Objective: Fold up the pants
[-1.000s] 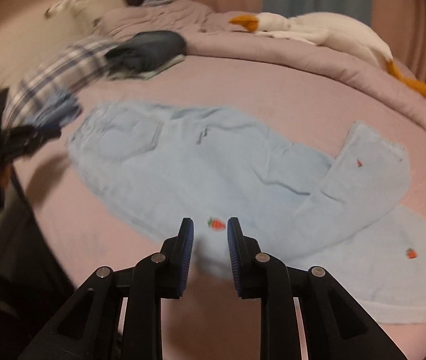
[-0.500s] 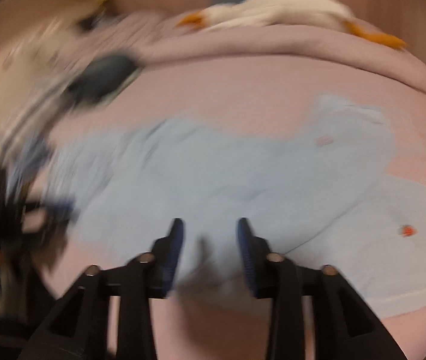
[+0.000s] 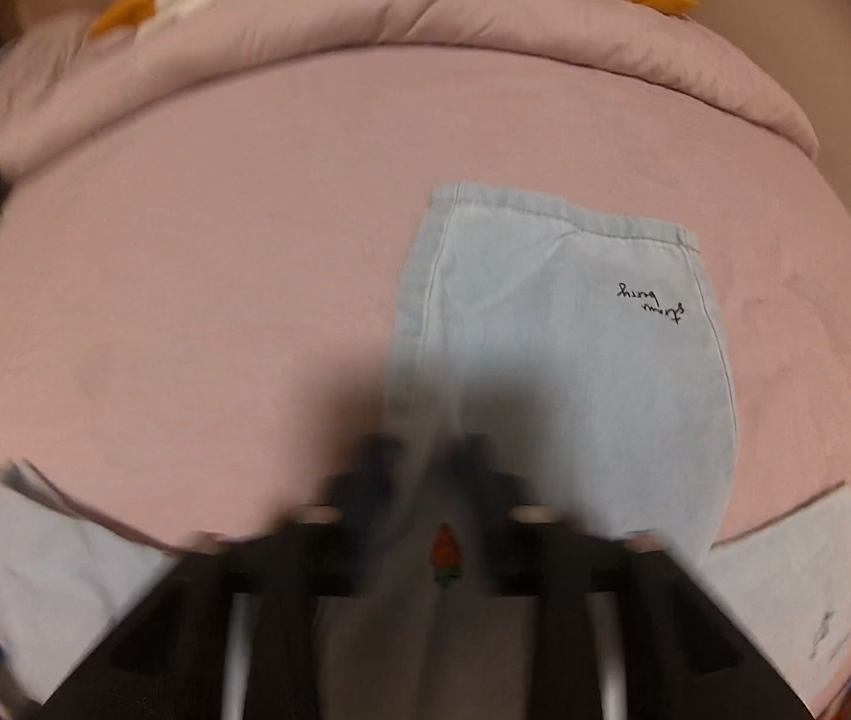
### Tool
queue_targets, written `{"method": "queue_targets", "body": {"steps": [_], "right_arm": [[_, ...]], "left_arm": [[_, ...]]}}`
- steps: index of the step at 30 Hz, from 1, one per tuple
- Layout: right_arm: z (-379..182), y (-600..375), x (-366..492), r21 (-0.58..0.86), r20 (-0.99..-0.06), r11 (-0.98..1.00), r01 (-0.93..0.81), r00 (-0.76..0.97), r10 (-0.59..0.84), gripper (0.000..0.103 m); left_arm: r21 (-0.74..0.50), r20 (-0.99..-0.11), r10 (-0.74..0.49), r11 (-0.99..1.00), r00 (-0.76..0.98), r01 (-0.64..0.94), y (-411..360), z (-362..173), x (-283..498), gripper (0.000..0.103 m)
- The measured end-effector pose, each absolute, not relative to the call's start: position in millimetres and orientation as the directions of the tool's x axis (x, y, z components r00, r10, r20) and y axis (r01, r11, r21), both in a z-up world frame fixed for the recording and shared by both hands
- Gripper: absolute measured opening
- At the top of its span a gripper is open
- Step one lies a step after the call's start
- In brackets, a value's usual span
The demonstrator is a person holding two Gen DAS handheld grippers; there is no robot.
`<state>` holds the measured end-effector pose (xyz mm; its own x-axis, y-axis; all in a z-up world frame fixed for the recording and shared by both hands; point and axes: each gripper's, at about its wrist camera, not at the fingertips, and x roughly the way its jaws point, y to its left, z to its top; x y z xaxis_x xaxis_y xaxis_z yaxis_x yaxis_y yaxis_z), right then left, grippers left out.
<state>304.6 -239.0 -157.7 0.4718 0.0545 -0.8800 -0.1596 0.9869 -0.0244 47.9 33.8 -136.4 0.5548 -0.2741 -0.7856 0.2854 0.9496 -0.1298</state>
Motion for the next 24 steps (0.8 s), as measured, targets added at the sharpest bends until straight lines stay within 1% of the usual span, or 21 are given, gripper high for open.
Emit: {"method": "queue_targets", "body": {"steps": [1,4,6,7,9,11,13,14,16,18,19,21,22,23,24], "right_arm": [[-155.6,-243.0,302.6,-0.020,-0.873,0.987,-0.158,0.483,0.059,0.006],[-139.4,-272.3,284.1,0.088,-0.828,0.991,-0.102,0.546,0.129,0.005],[-116.2,-306.6,254.7,0.211,-0.746,0.975,-0.071,0.633,0.208,0.005],[-105.8,-325.8,236.8,0.262,-0.705,0.964,-0.047,0.673,0.224,0.005],[-90.9,-367.2,197.2,0.361,-0.614,0.932,-0.005,0.751,0.242,0.005],[-90.8,-413.2,162.4,0.458,-0.559,0.886,0.073,0.799,0.223,0.005],[-106.6,-448.7,142.2,0.551,-0.537,0.825,0.127,0.811,0.234,0.005],[-124.1,-468.6,131.3,0.582,-0.550,0.796,0.168,0.802,0.233,0.006],[-157.9,-493.8,122.0,0.599,-0.606,0.756,0.264,0.766,0.213,0.006],[-186.2,-510.6,113.0,0.649,-0.616,0.692,0.316,0.752,0.234,0.006],[-199.9,-520.0,106.2,0.661,-0.627,0.658,0.360,0.746,0.222,0.006],[-209.3,-531.1,95.8,0.734,-0.564,0.592,0.334,0.785,0.257,0.007],[-207.8,-528.3,91.2,0.744,-0.553,0.581,0.330,0.791,0.260,0.013],[-207.2,-532.4,91.8,0.752,-0.542,0.575,0.322,0.798,0.262,0.024],[-205.2,-535.3,92.9,0.756,-0.533,0.575,0.314,0.805,0.261,0.028]], "left_arm": [[-0.133,-0.786,-0.275,0.950,0.553,0.284,34.0,-136.5,48.1,0.050],[-0.149,-0.784,-0.282,0.950,0.553,0.273,37.3,-135.4,45.8,0.050],[-0.159,-0.783,-0.286,0.951,0.553,0.266,38.9,-136.1,45.2,0.051],[-0.158,-0.783,-0.285,0.951,0.553,0.267,38.5,-136.4,44.7,0.052],[-0.153,-0.784,-0.281,0.951,0.554,0.267,37.9,-136.9,43.5,0.052],[-0.157,-0.784,-0.283,0.951,0.552,0.266,38.5,-136.7,45.6,0.052],[-0.169,-0.786,-0.289,0.951,0.547,0.259,40.8,-136.3,47.4,0.052],[-0.175,-0.787,-0.290,0.951,0.544,0.254,42.1,-136.1,48.3,0.052],[-0.170,-0.793,-0.281,0.954,0.541,0.245,43.1,-136.0,47.5,0.052],[-0.149,-0.800,-0.259,0.959,0.541,0.239,43.0,-135.5,45.9,0.052],[-0.139,-0.804,-0.249,0.962,0.541,0.236,42.4,-135.2,45.2,0.052],[-0.116,-0.810,-0.231,0.964,0.539,0.239,41.2,-135.5,43.6,0.052],[-0.105,-0.812,-0.223,0.965,0.539,0.241,41.2,-135.8,43.1,0.052],[-0.097,-0.814,-0.215,0.966,0.539,0.240,41.7,-136.1,42.9,0.052],[-0.092,-0.816,-0.210,0.967,0.539,0.237,42.2,-136.1,41.8,0.052]]}}
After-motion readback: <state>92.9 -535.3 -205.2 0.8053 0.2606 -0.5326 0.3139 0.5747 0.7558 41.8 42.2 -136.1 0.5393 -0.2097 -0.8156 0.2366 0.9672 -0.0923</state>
